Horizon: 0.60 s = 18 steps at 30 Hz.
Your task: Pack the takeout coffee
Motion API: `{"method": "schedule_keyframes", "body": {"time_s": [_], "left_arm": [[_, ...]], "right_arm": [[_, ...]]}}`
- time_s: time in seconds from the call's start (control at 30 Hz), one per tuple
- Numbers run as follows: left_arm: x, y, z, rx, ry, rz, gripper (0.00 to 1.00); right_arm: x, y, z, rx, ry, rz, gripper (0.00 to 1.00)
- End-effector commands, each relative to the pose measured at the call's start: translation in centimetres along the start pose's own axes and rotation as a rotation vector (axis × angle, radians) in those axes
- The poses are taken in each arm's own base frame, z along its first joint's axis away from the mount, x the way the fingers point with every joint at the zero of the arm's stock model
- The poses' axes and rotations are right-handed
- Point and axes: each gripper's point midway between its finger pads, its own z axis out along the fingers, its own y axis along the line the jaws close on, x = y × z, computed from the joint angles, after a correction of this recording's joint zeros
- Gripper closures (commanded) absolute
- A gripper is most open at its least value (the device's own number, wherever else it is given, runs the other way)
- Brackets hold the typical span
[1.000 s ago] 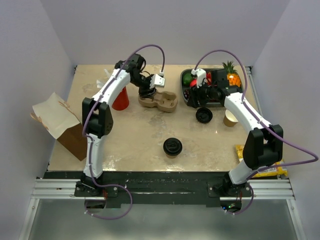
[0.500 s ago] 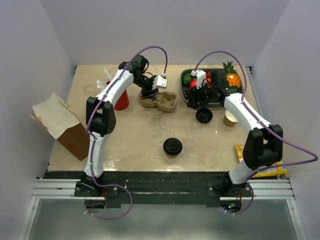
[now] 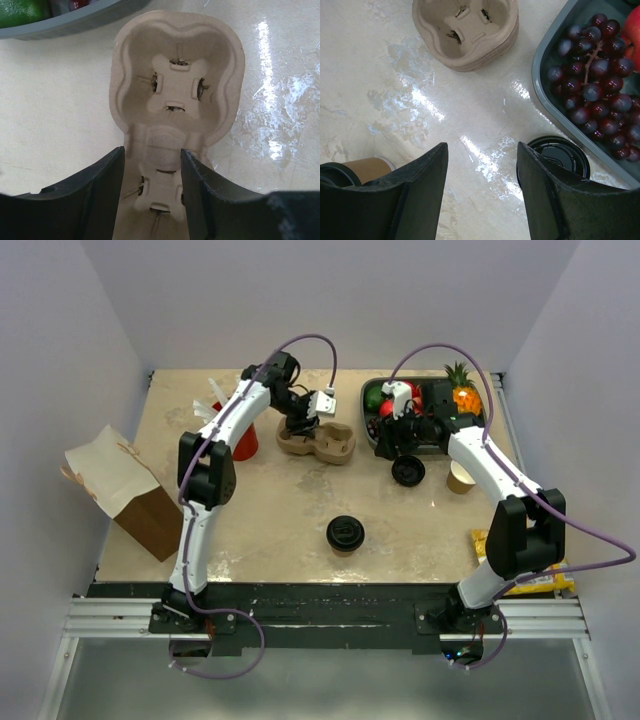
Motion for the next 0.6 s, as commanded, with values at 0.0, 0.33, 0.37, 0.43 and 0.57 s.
{"method": "schedule_keyframes", "body": {"time_s": [0.0, 0.33, 0.37, 0.43, 0.57], "left_arm": [[-1.4, 1.2, 0.1, -0.025, -0.052, 0.041, 0.47], [-1.3, 0.1, 0.1, 0.015, -0.049, 0.031, 0.46], [-1.2, 0.1, 0.2, 0.018, -0.046, 0.030, 0.46], [-1.1, -0.2, 0.3, 0.029, -0.041, 0.032, 0.47], [-0.9, -0.7, 0.6, 0.046, -0.032, 0.027, 0.51]], "right_arm": [[-0.5, -0.1, -0.6, 0.011, -0.018, -0.010, 0.40], [-0.5, -0.3, -0.2, 0.009, -0.013, -0.005, 0.40], [-0.4, -0.3, -0.2, 0.007, -0.011, -0.003, 0.40], [-0.4, -0.3, -0.1, 0.006, -0.008, -0.003, 0.40], [-0.5, -0.3, -0.1, 0.006, -0.009, -0.005, 0.40]]}}
